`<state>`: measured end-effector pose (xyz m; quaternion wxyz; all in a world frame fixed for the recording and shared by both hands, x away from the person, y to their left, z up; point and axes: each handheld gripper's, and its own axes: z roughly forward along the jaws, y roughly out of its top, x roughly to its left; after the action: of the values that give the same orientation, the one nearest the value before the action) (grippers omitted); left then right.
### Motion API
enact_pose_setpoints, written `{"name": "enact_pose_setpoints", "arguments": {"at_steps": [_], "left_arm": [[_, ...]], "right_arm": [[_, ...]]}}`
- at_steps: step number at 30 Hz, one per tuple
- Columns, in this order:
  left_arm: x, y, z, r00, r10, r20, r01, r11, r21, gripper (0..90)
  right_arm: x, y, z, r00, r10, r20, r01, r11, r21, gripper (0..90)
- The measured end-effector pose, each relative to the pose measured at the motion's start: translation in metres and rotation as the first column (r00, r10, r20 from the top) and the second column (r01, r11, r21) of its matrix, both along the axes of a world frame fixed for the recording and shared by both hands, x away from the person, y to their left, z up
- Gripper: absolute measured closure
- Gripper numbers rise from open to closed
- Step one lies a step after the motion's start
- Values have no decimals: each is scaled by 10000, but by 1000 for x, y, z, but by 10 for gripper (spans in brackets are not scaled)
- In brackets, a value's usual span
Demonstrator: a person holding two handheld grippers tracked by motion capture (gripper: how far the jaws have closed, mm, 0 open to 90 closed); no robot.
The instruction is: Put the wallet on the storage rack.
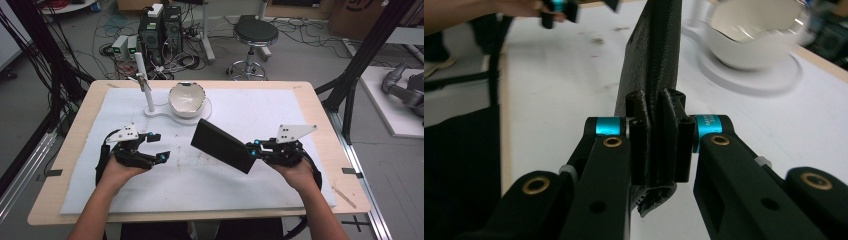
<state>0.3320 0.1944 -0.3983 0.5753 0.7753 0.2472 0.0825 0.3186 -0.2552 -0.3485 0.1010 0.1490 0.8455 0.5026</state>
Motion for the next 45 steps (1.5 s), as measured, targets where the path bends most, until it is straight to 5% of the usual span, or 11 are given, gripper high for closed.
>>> {"name": "enact_pose_setpoints", "arguments": {"at_steps": [10, 14, 19, 21, 24, 28, 32, 36, 40, 45], "left_arm": [[3, -27, -2, 9938, -1058, -333, 1055, 9944, -107, 192], [5, -36, -5, 9818, -1846, -447, 1828, 9823, -419, 215], [0, -40, -4, 9567, -2903, 230, 2907, 9566, -190, 616], [-1, -38, -2, 9441, -3274, 378, 3288, 9436, -383, 717], [-4, -42, 7, 9334, -3565, 395, 3574, 9338, -158, 752], [-6, -44, 22, 9424, -3321, 399, 3322, 9432, 49, 755], [-5, -35, 36, 9555, -2909, 487, 2900, 9567, 240, 753], [3, -21, 66, 9701, -2309, 749, 2231, 9697, 998, 753], [13, -11, 103, 9768, -1787, 1183, 1552, 9705, 1846, 753], [29, -8, 149, 9779, -1292, 1642, 806, 9583, 2741, 752]], "right_arm": [[-9, 27, 1, 9831, 1785, 399, -1776, 9838, -257, 836], [-8, 35, -1, 9775, 2085, 327, -2073, 9776, -368, 836], [-3, 38, -6, 9780, 2083, 139, -2077, 9777, -322, 833], [0, 34, -9, 9820, 1891, 41, -1890, 9819, -148, 826], [3, 29, -13, 9883, 1520, 104, -1522, 9880, 264, 740], [7, 19, -14, 9987, 483, -156, -471, 9962, 736, 509], [9, 7, -17, 9991, -413, -130, 422, 9962, 768, 410], [6, 0, -19, 9950, -997, -47, 998, 9938, 499, 352], [0, -4, -21, 9925, -1220, -73, 1222, 9917, 401, 324], [-4, -5, -26, 9917, -1282, -83, 1284, 9911, 338, 313]]}}
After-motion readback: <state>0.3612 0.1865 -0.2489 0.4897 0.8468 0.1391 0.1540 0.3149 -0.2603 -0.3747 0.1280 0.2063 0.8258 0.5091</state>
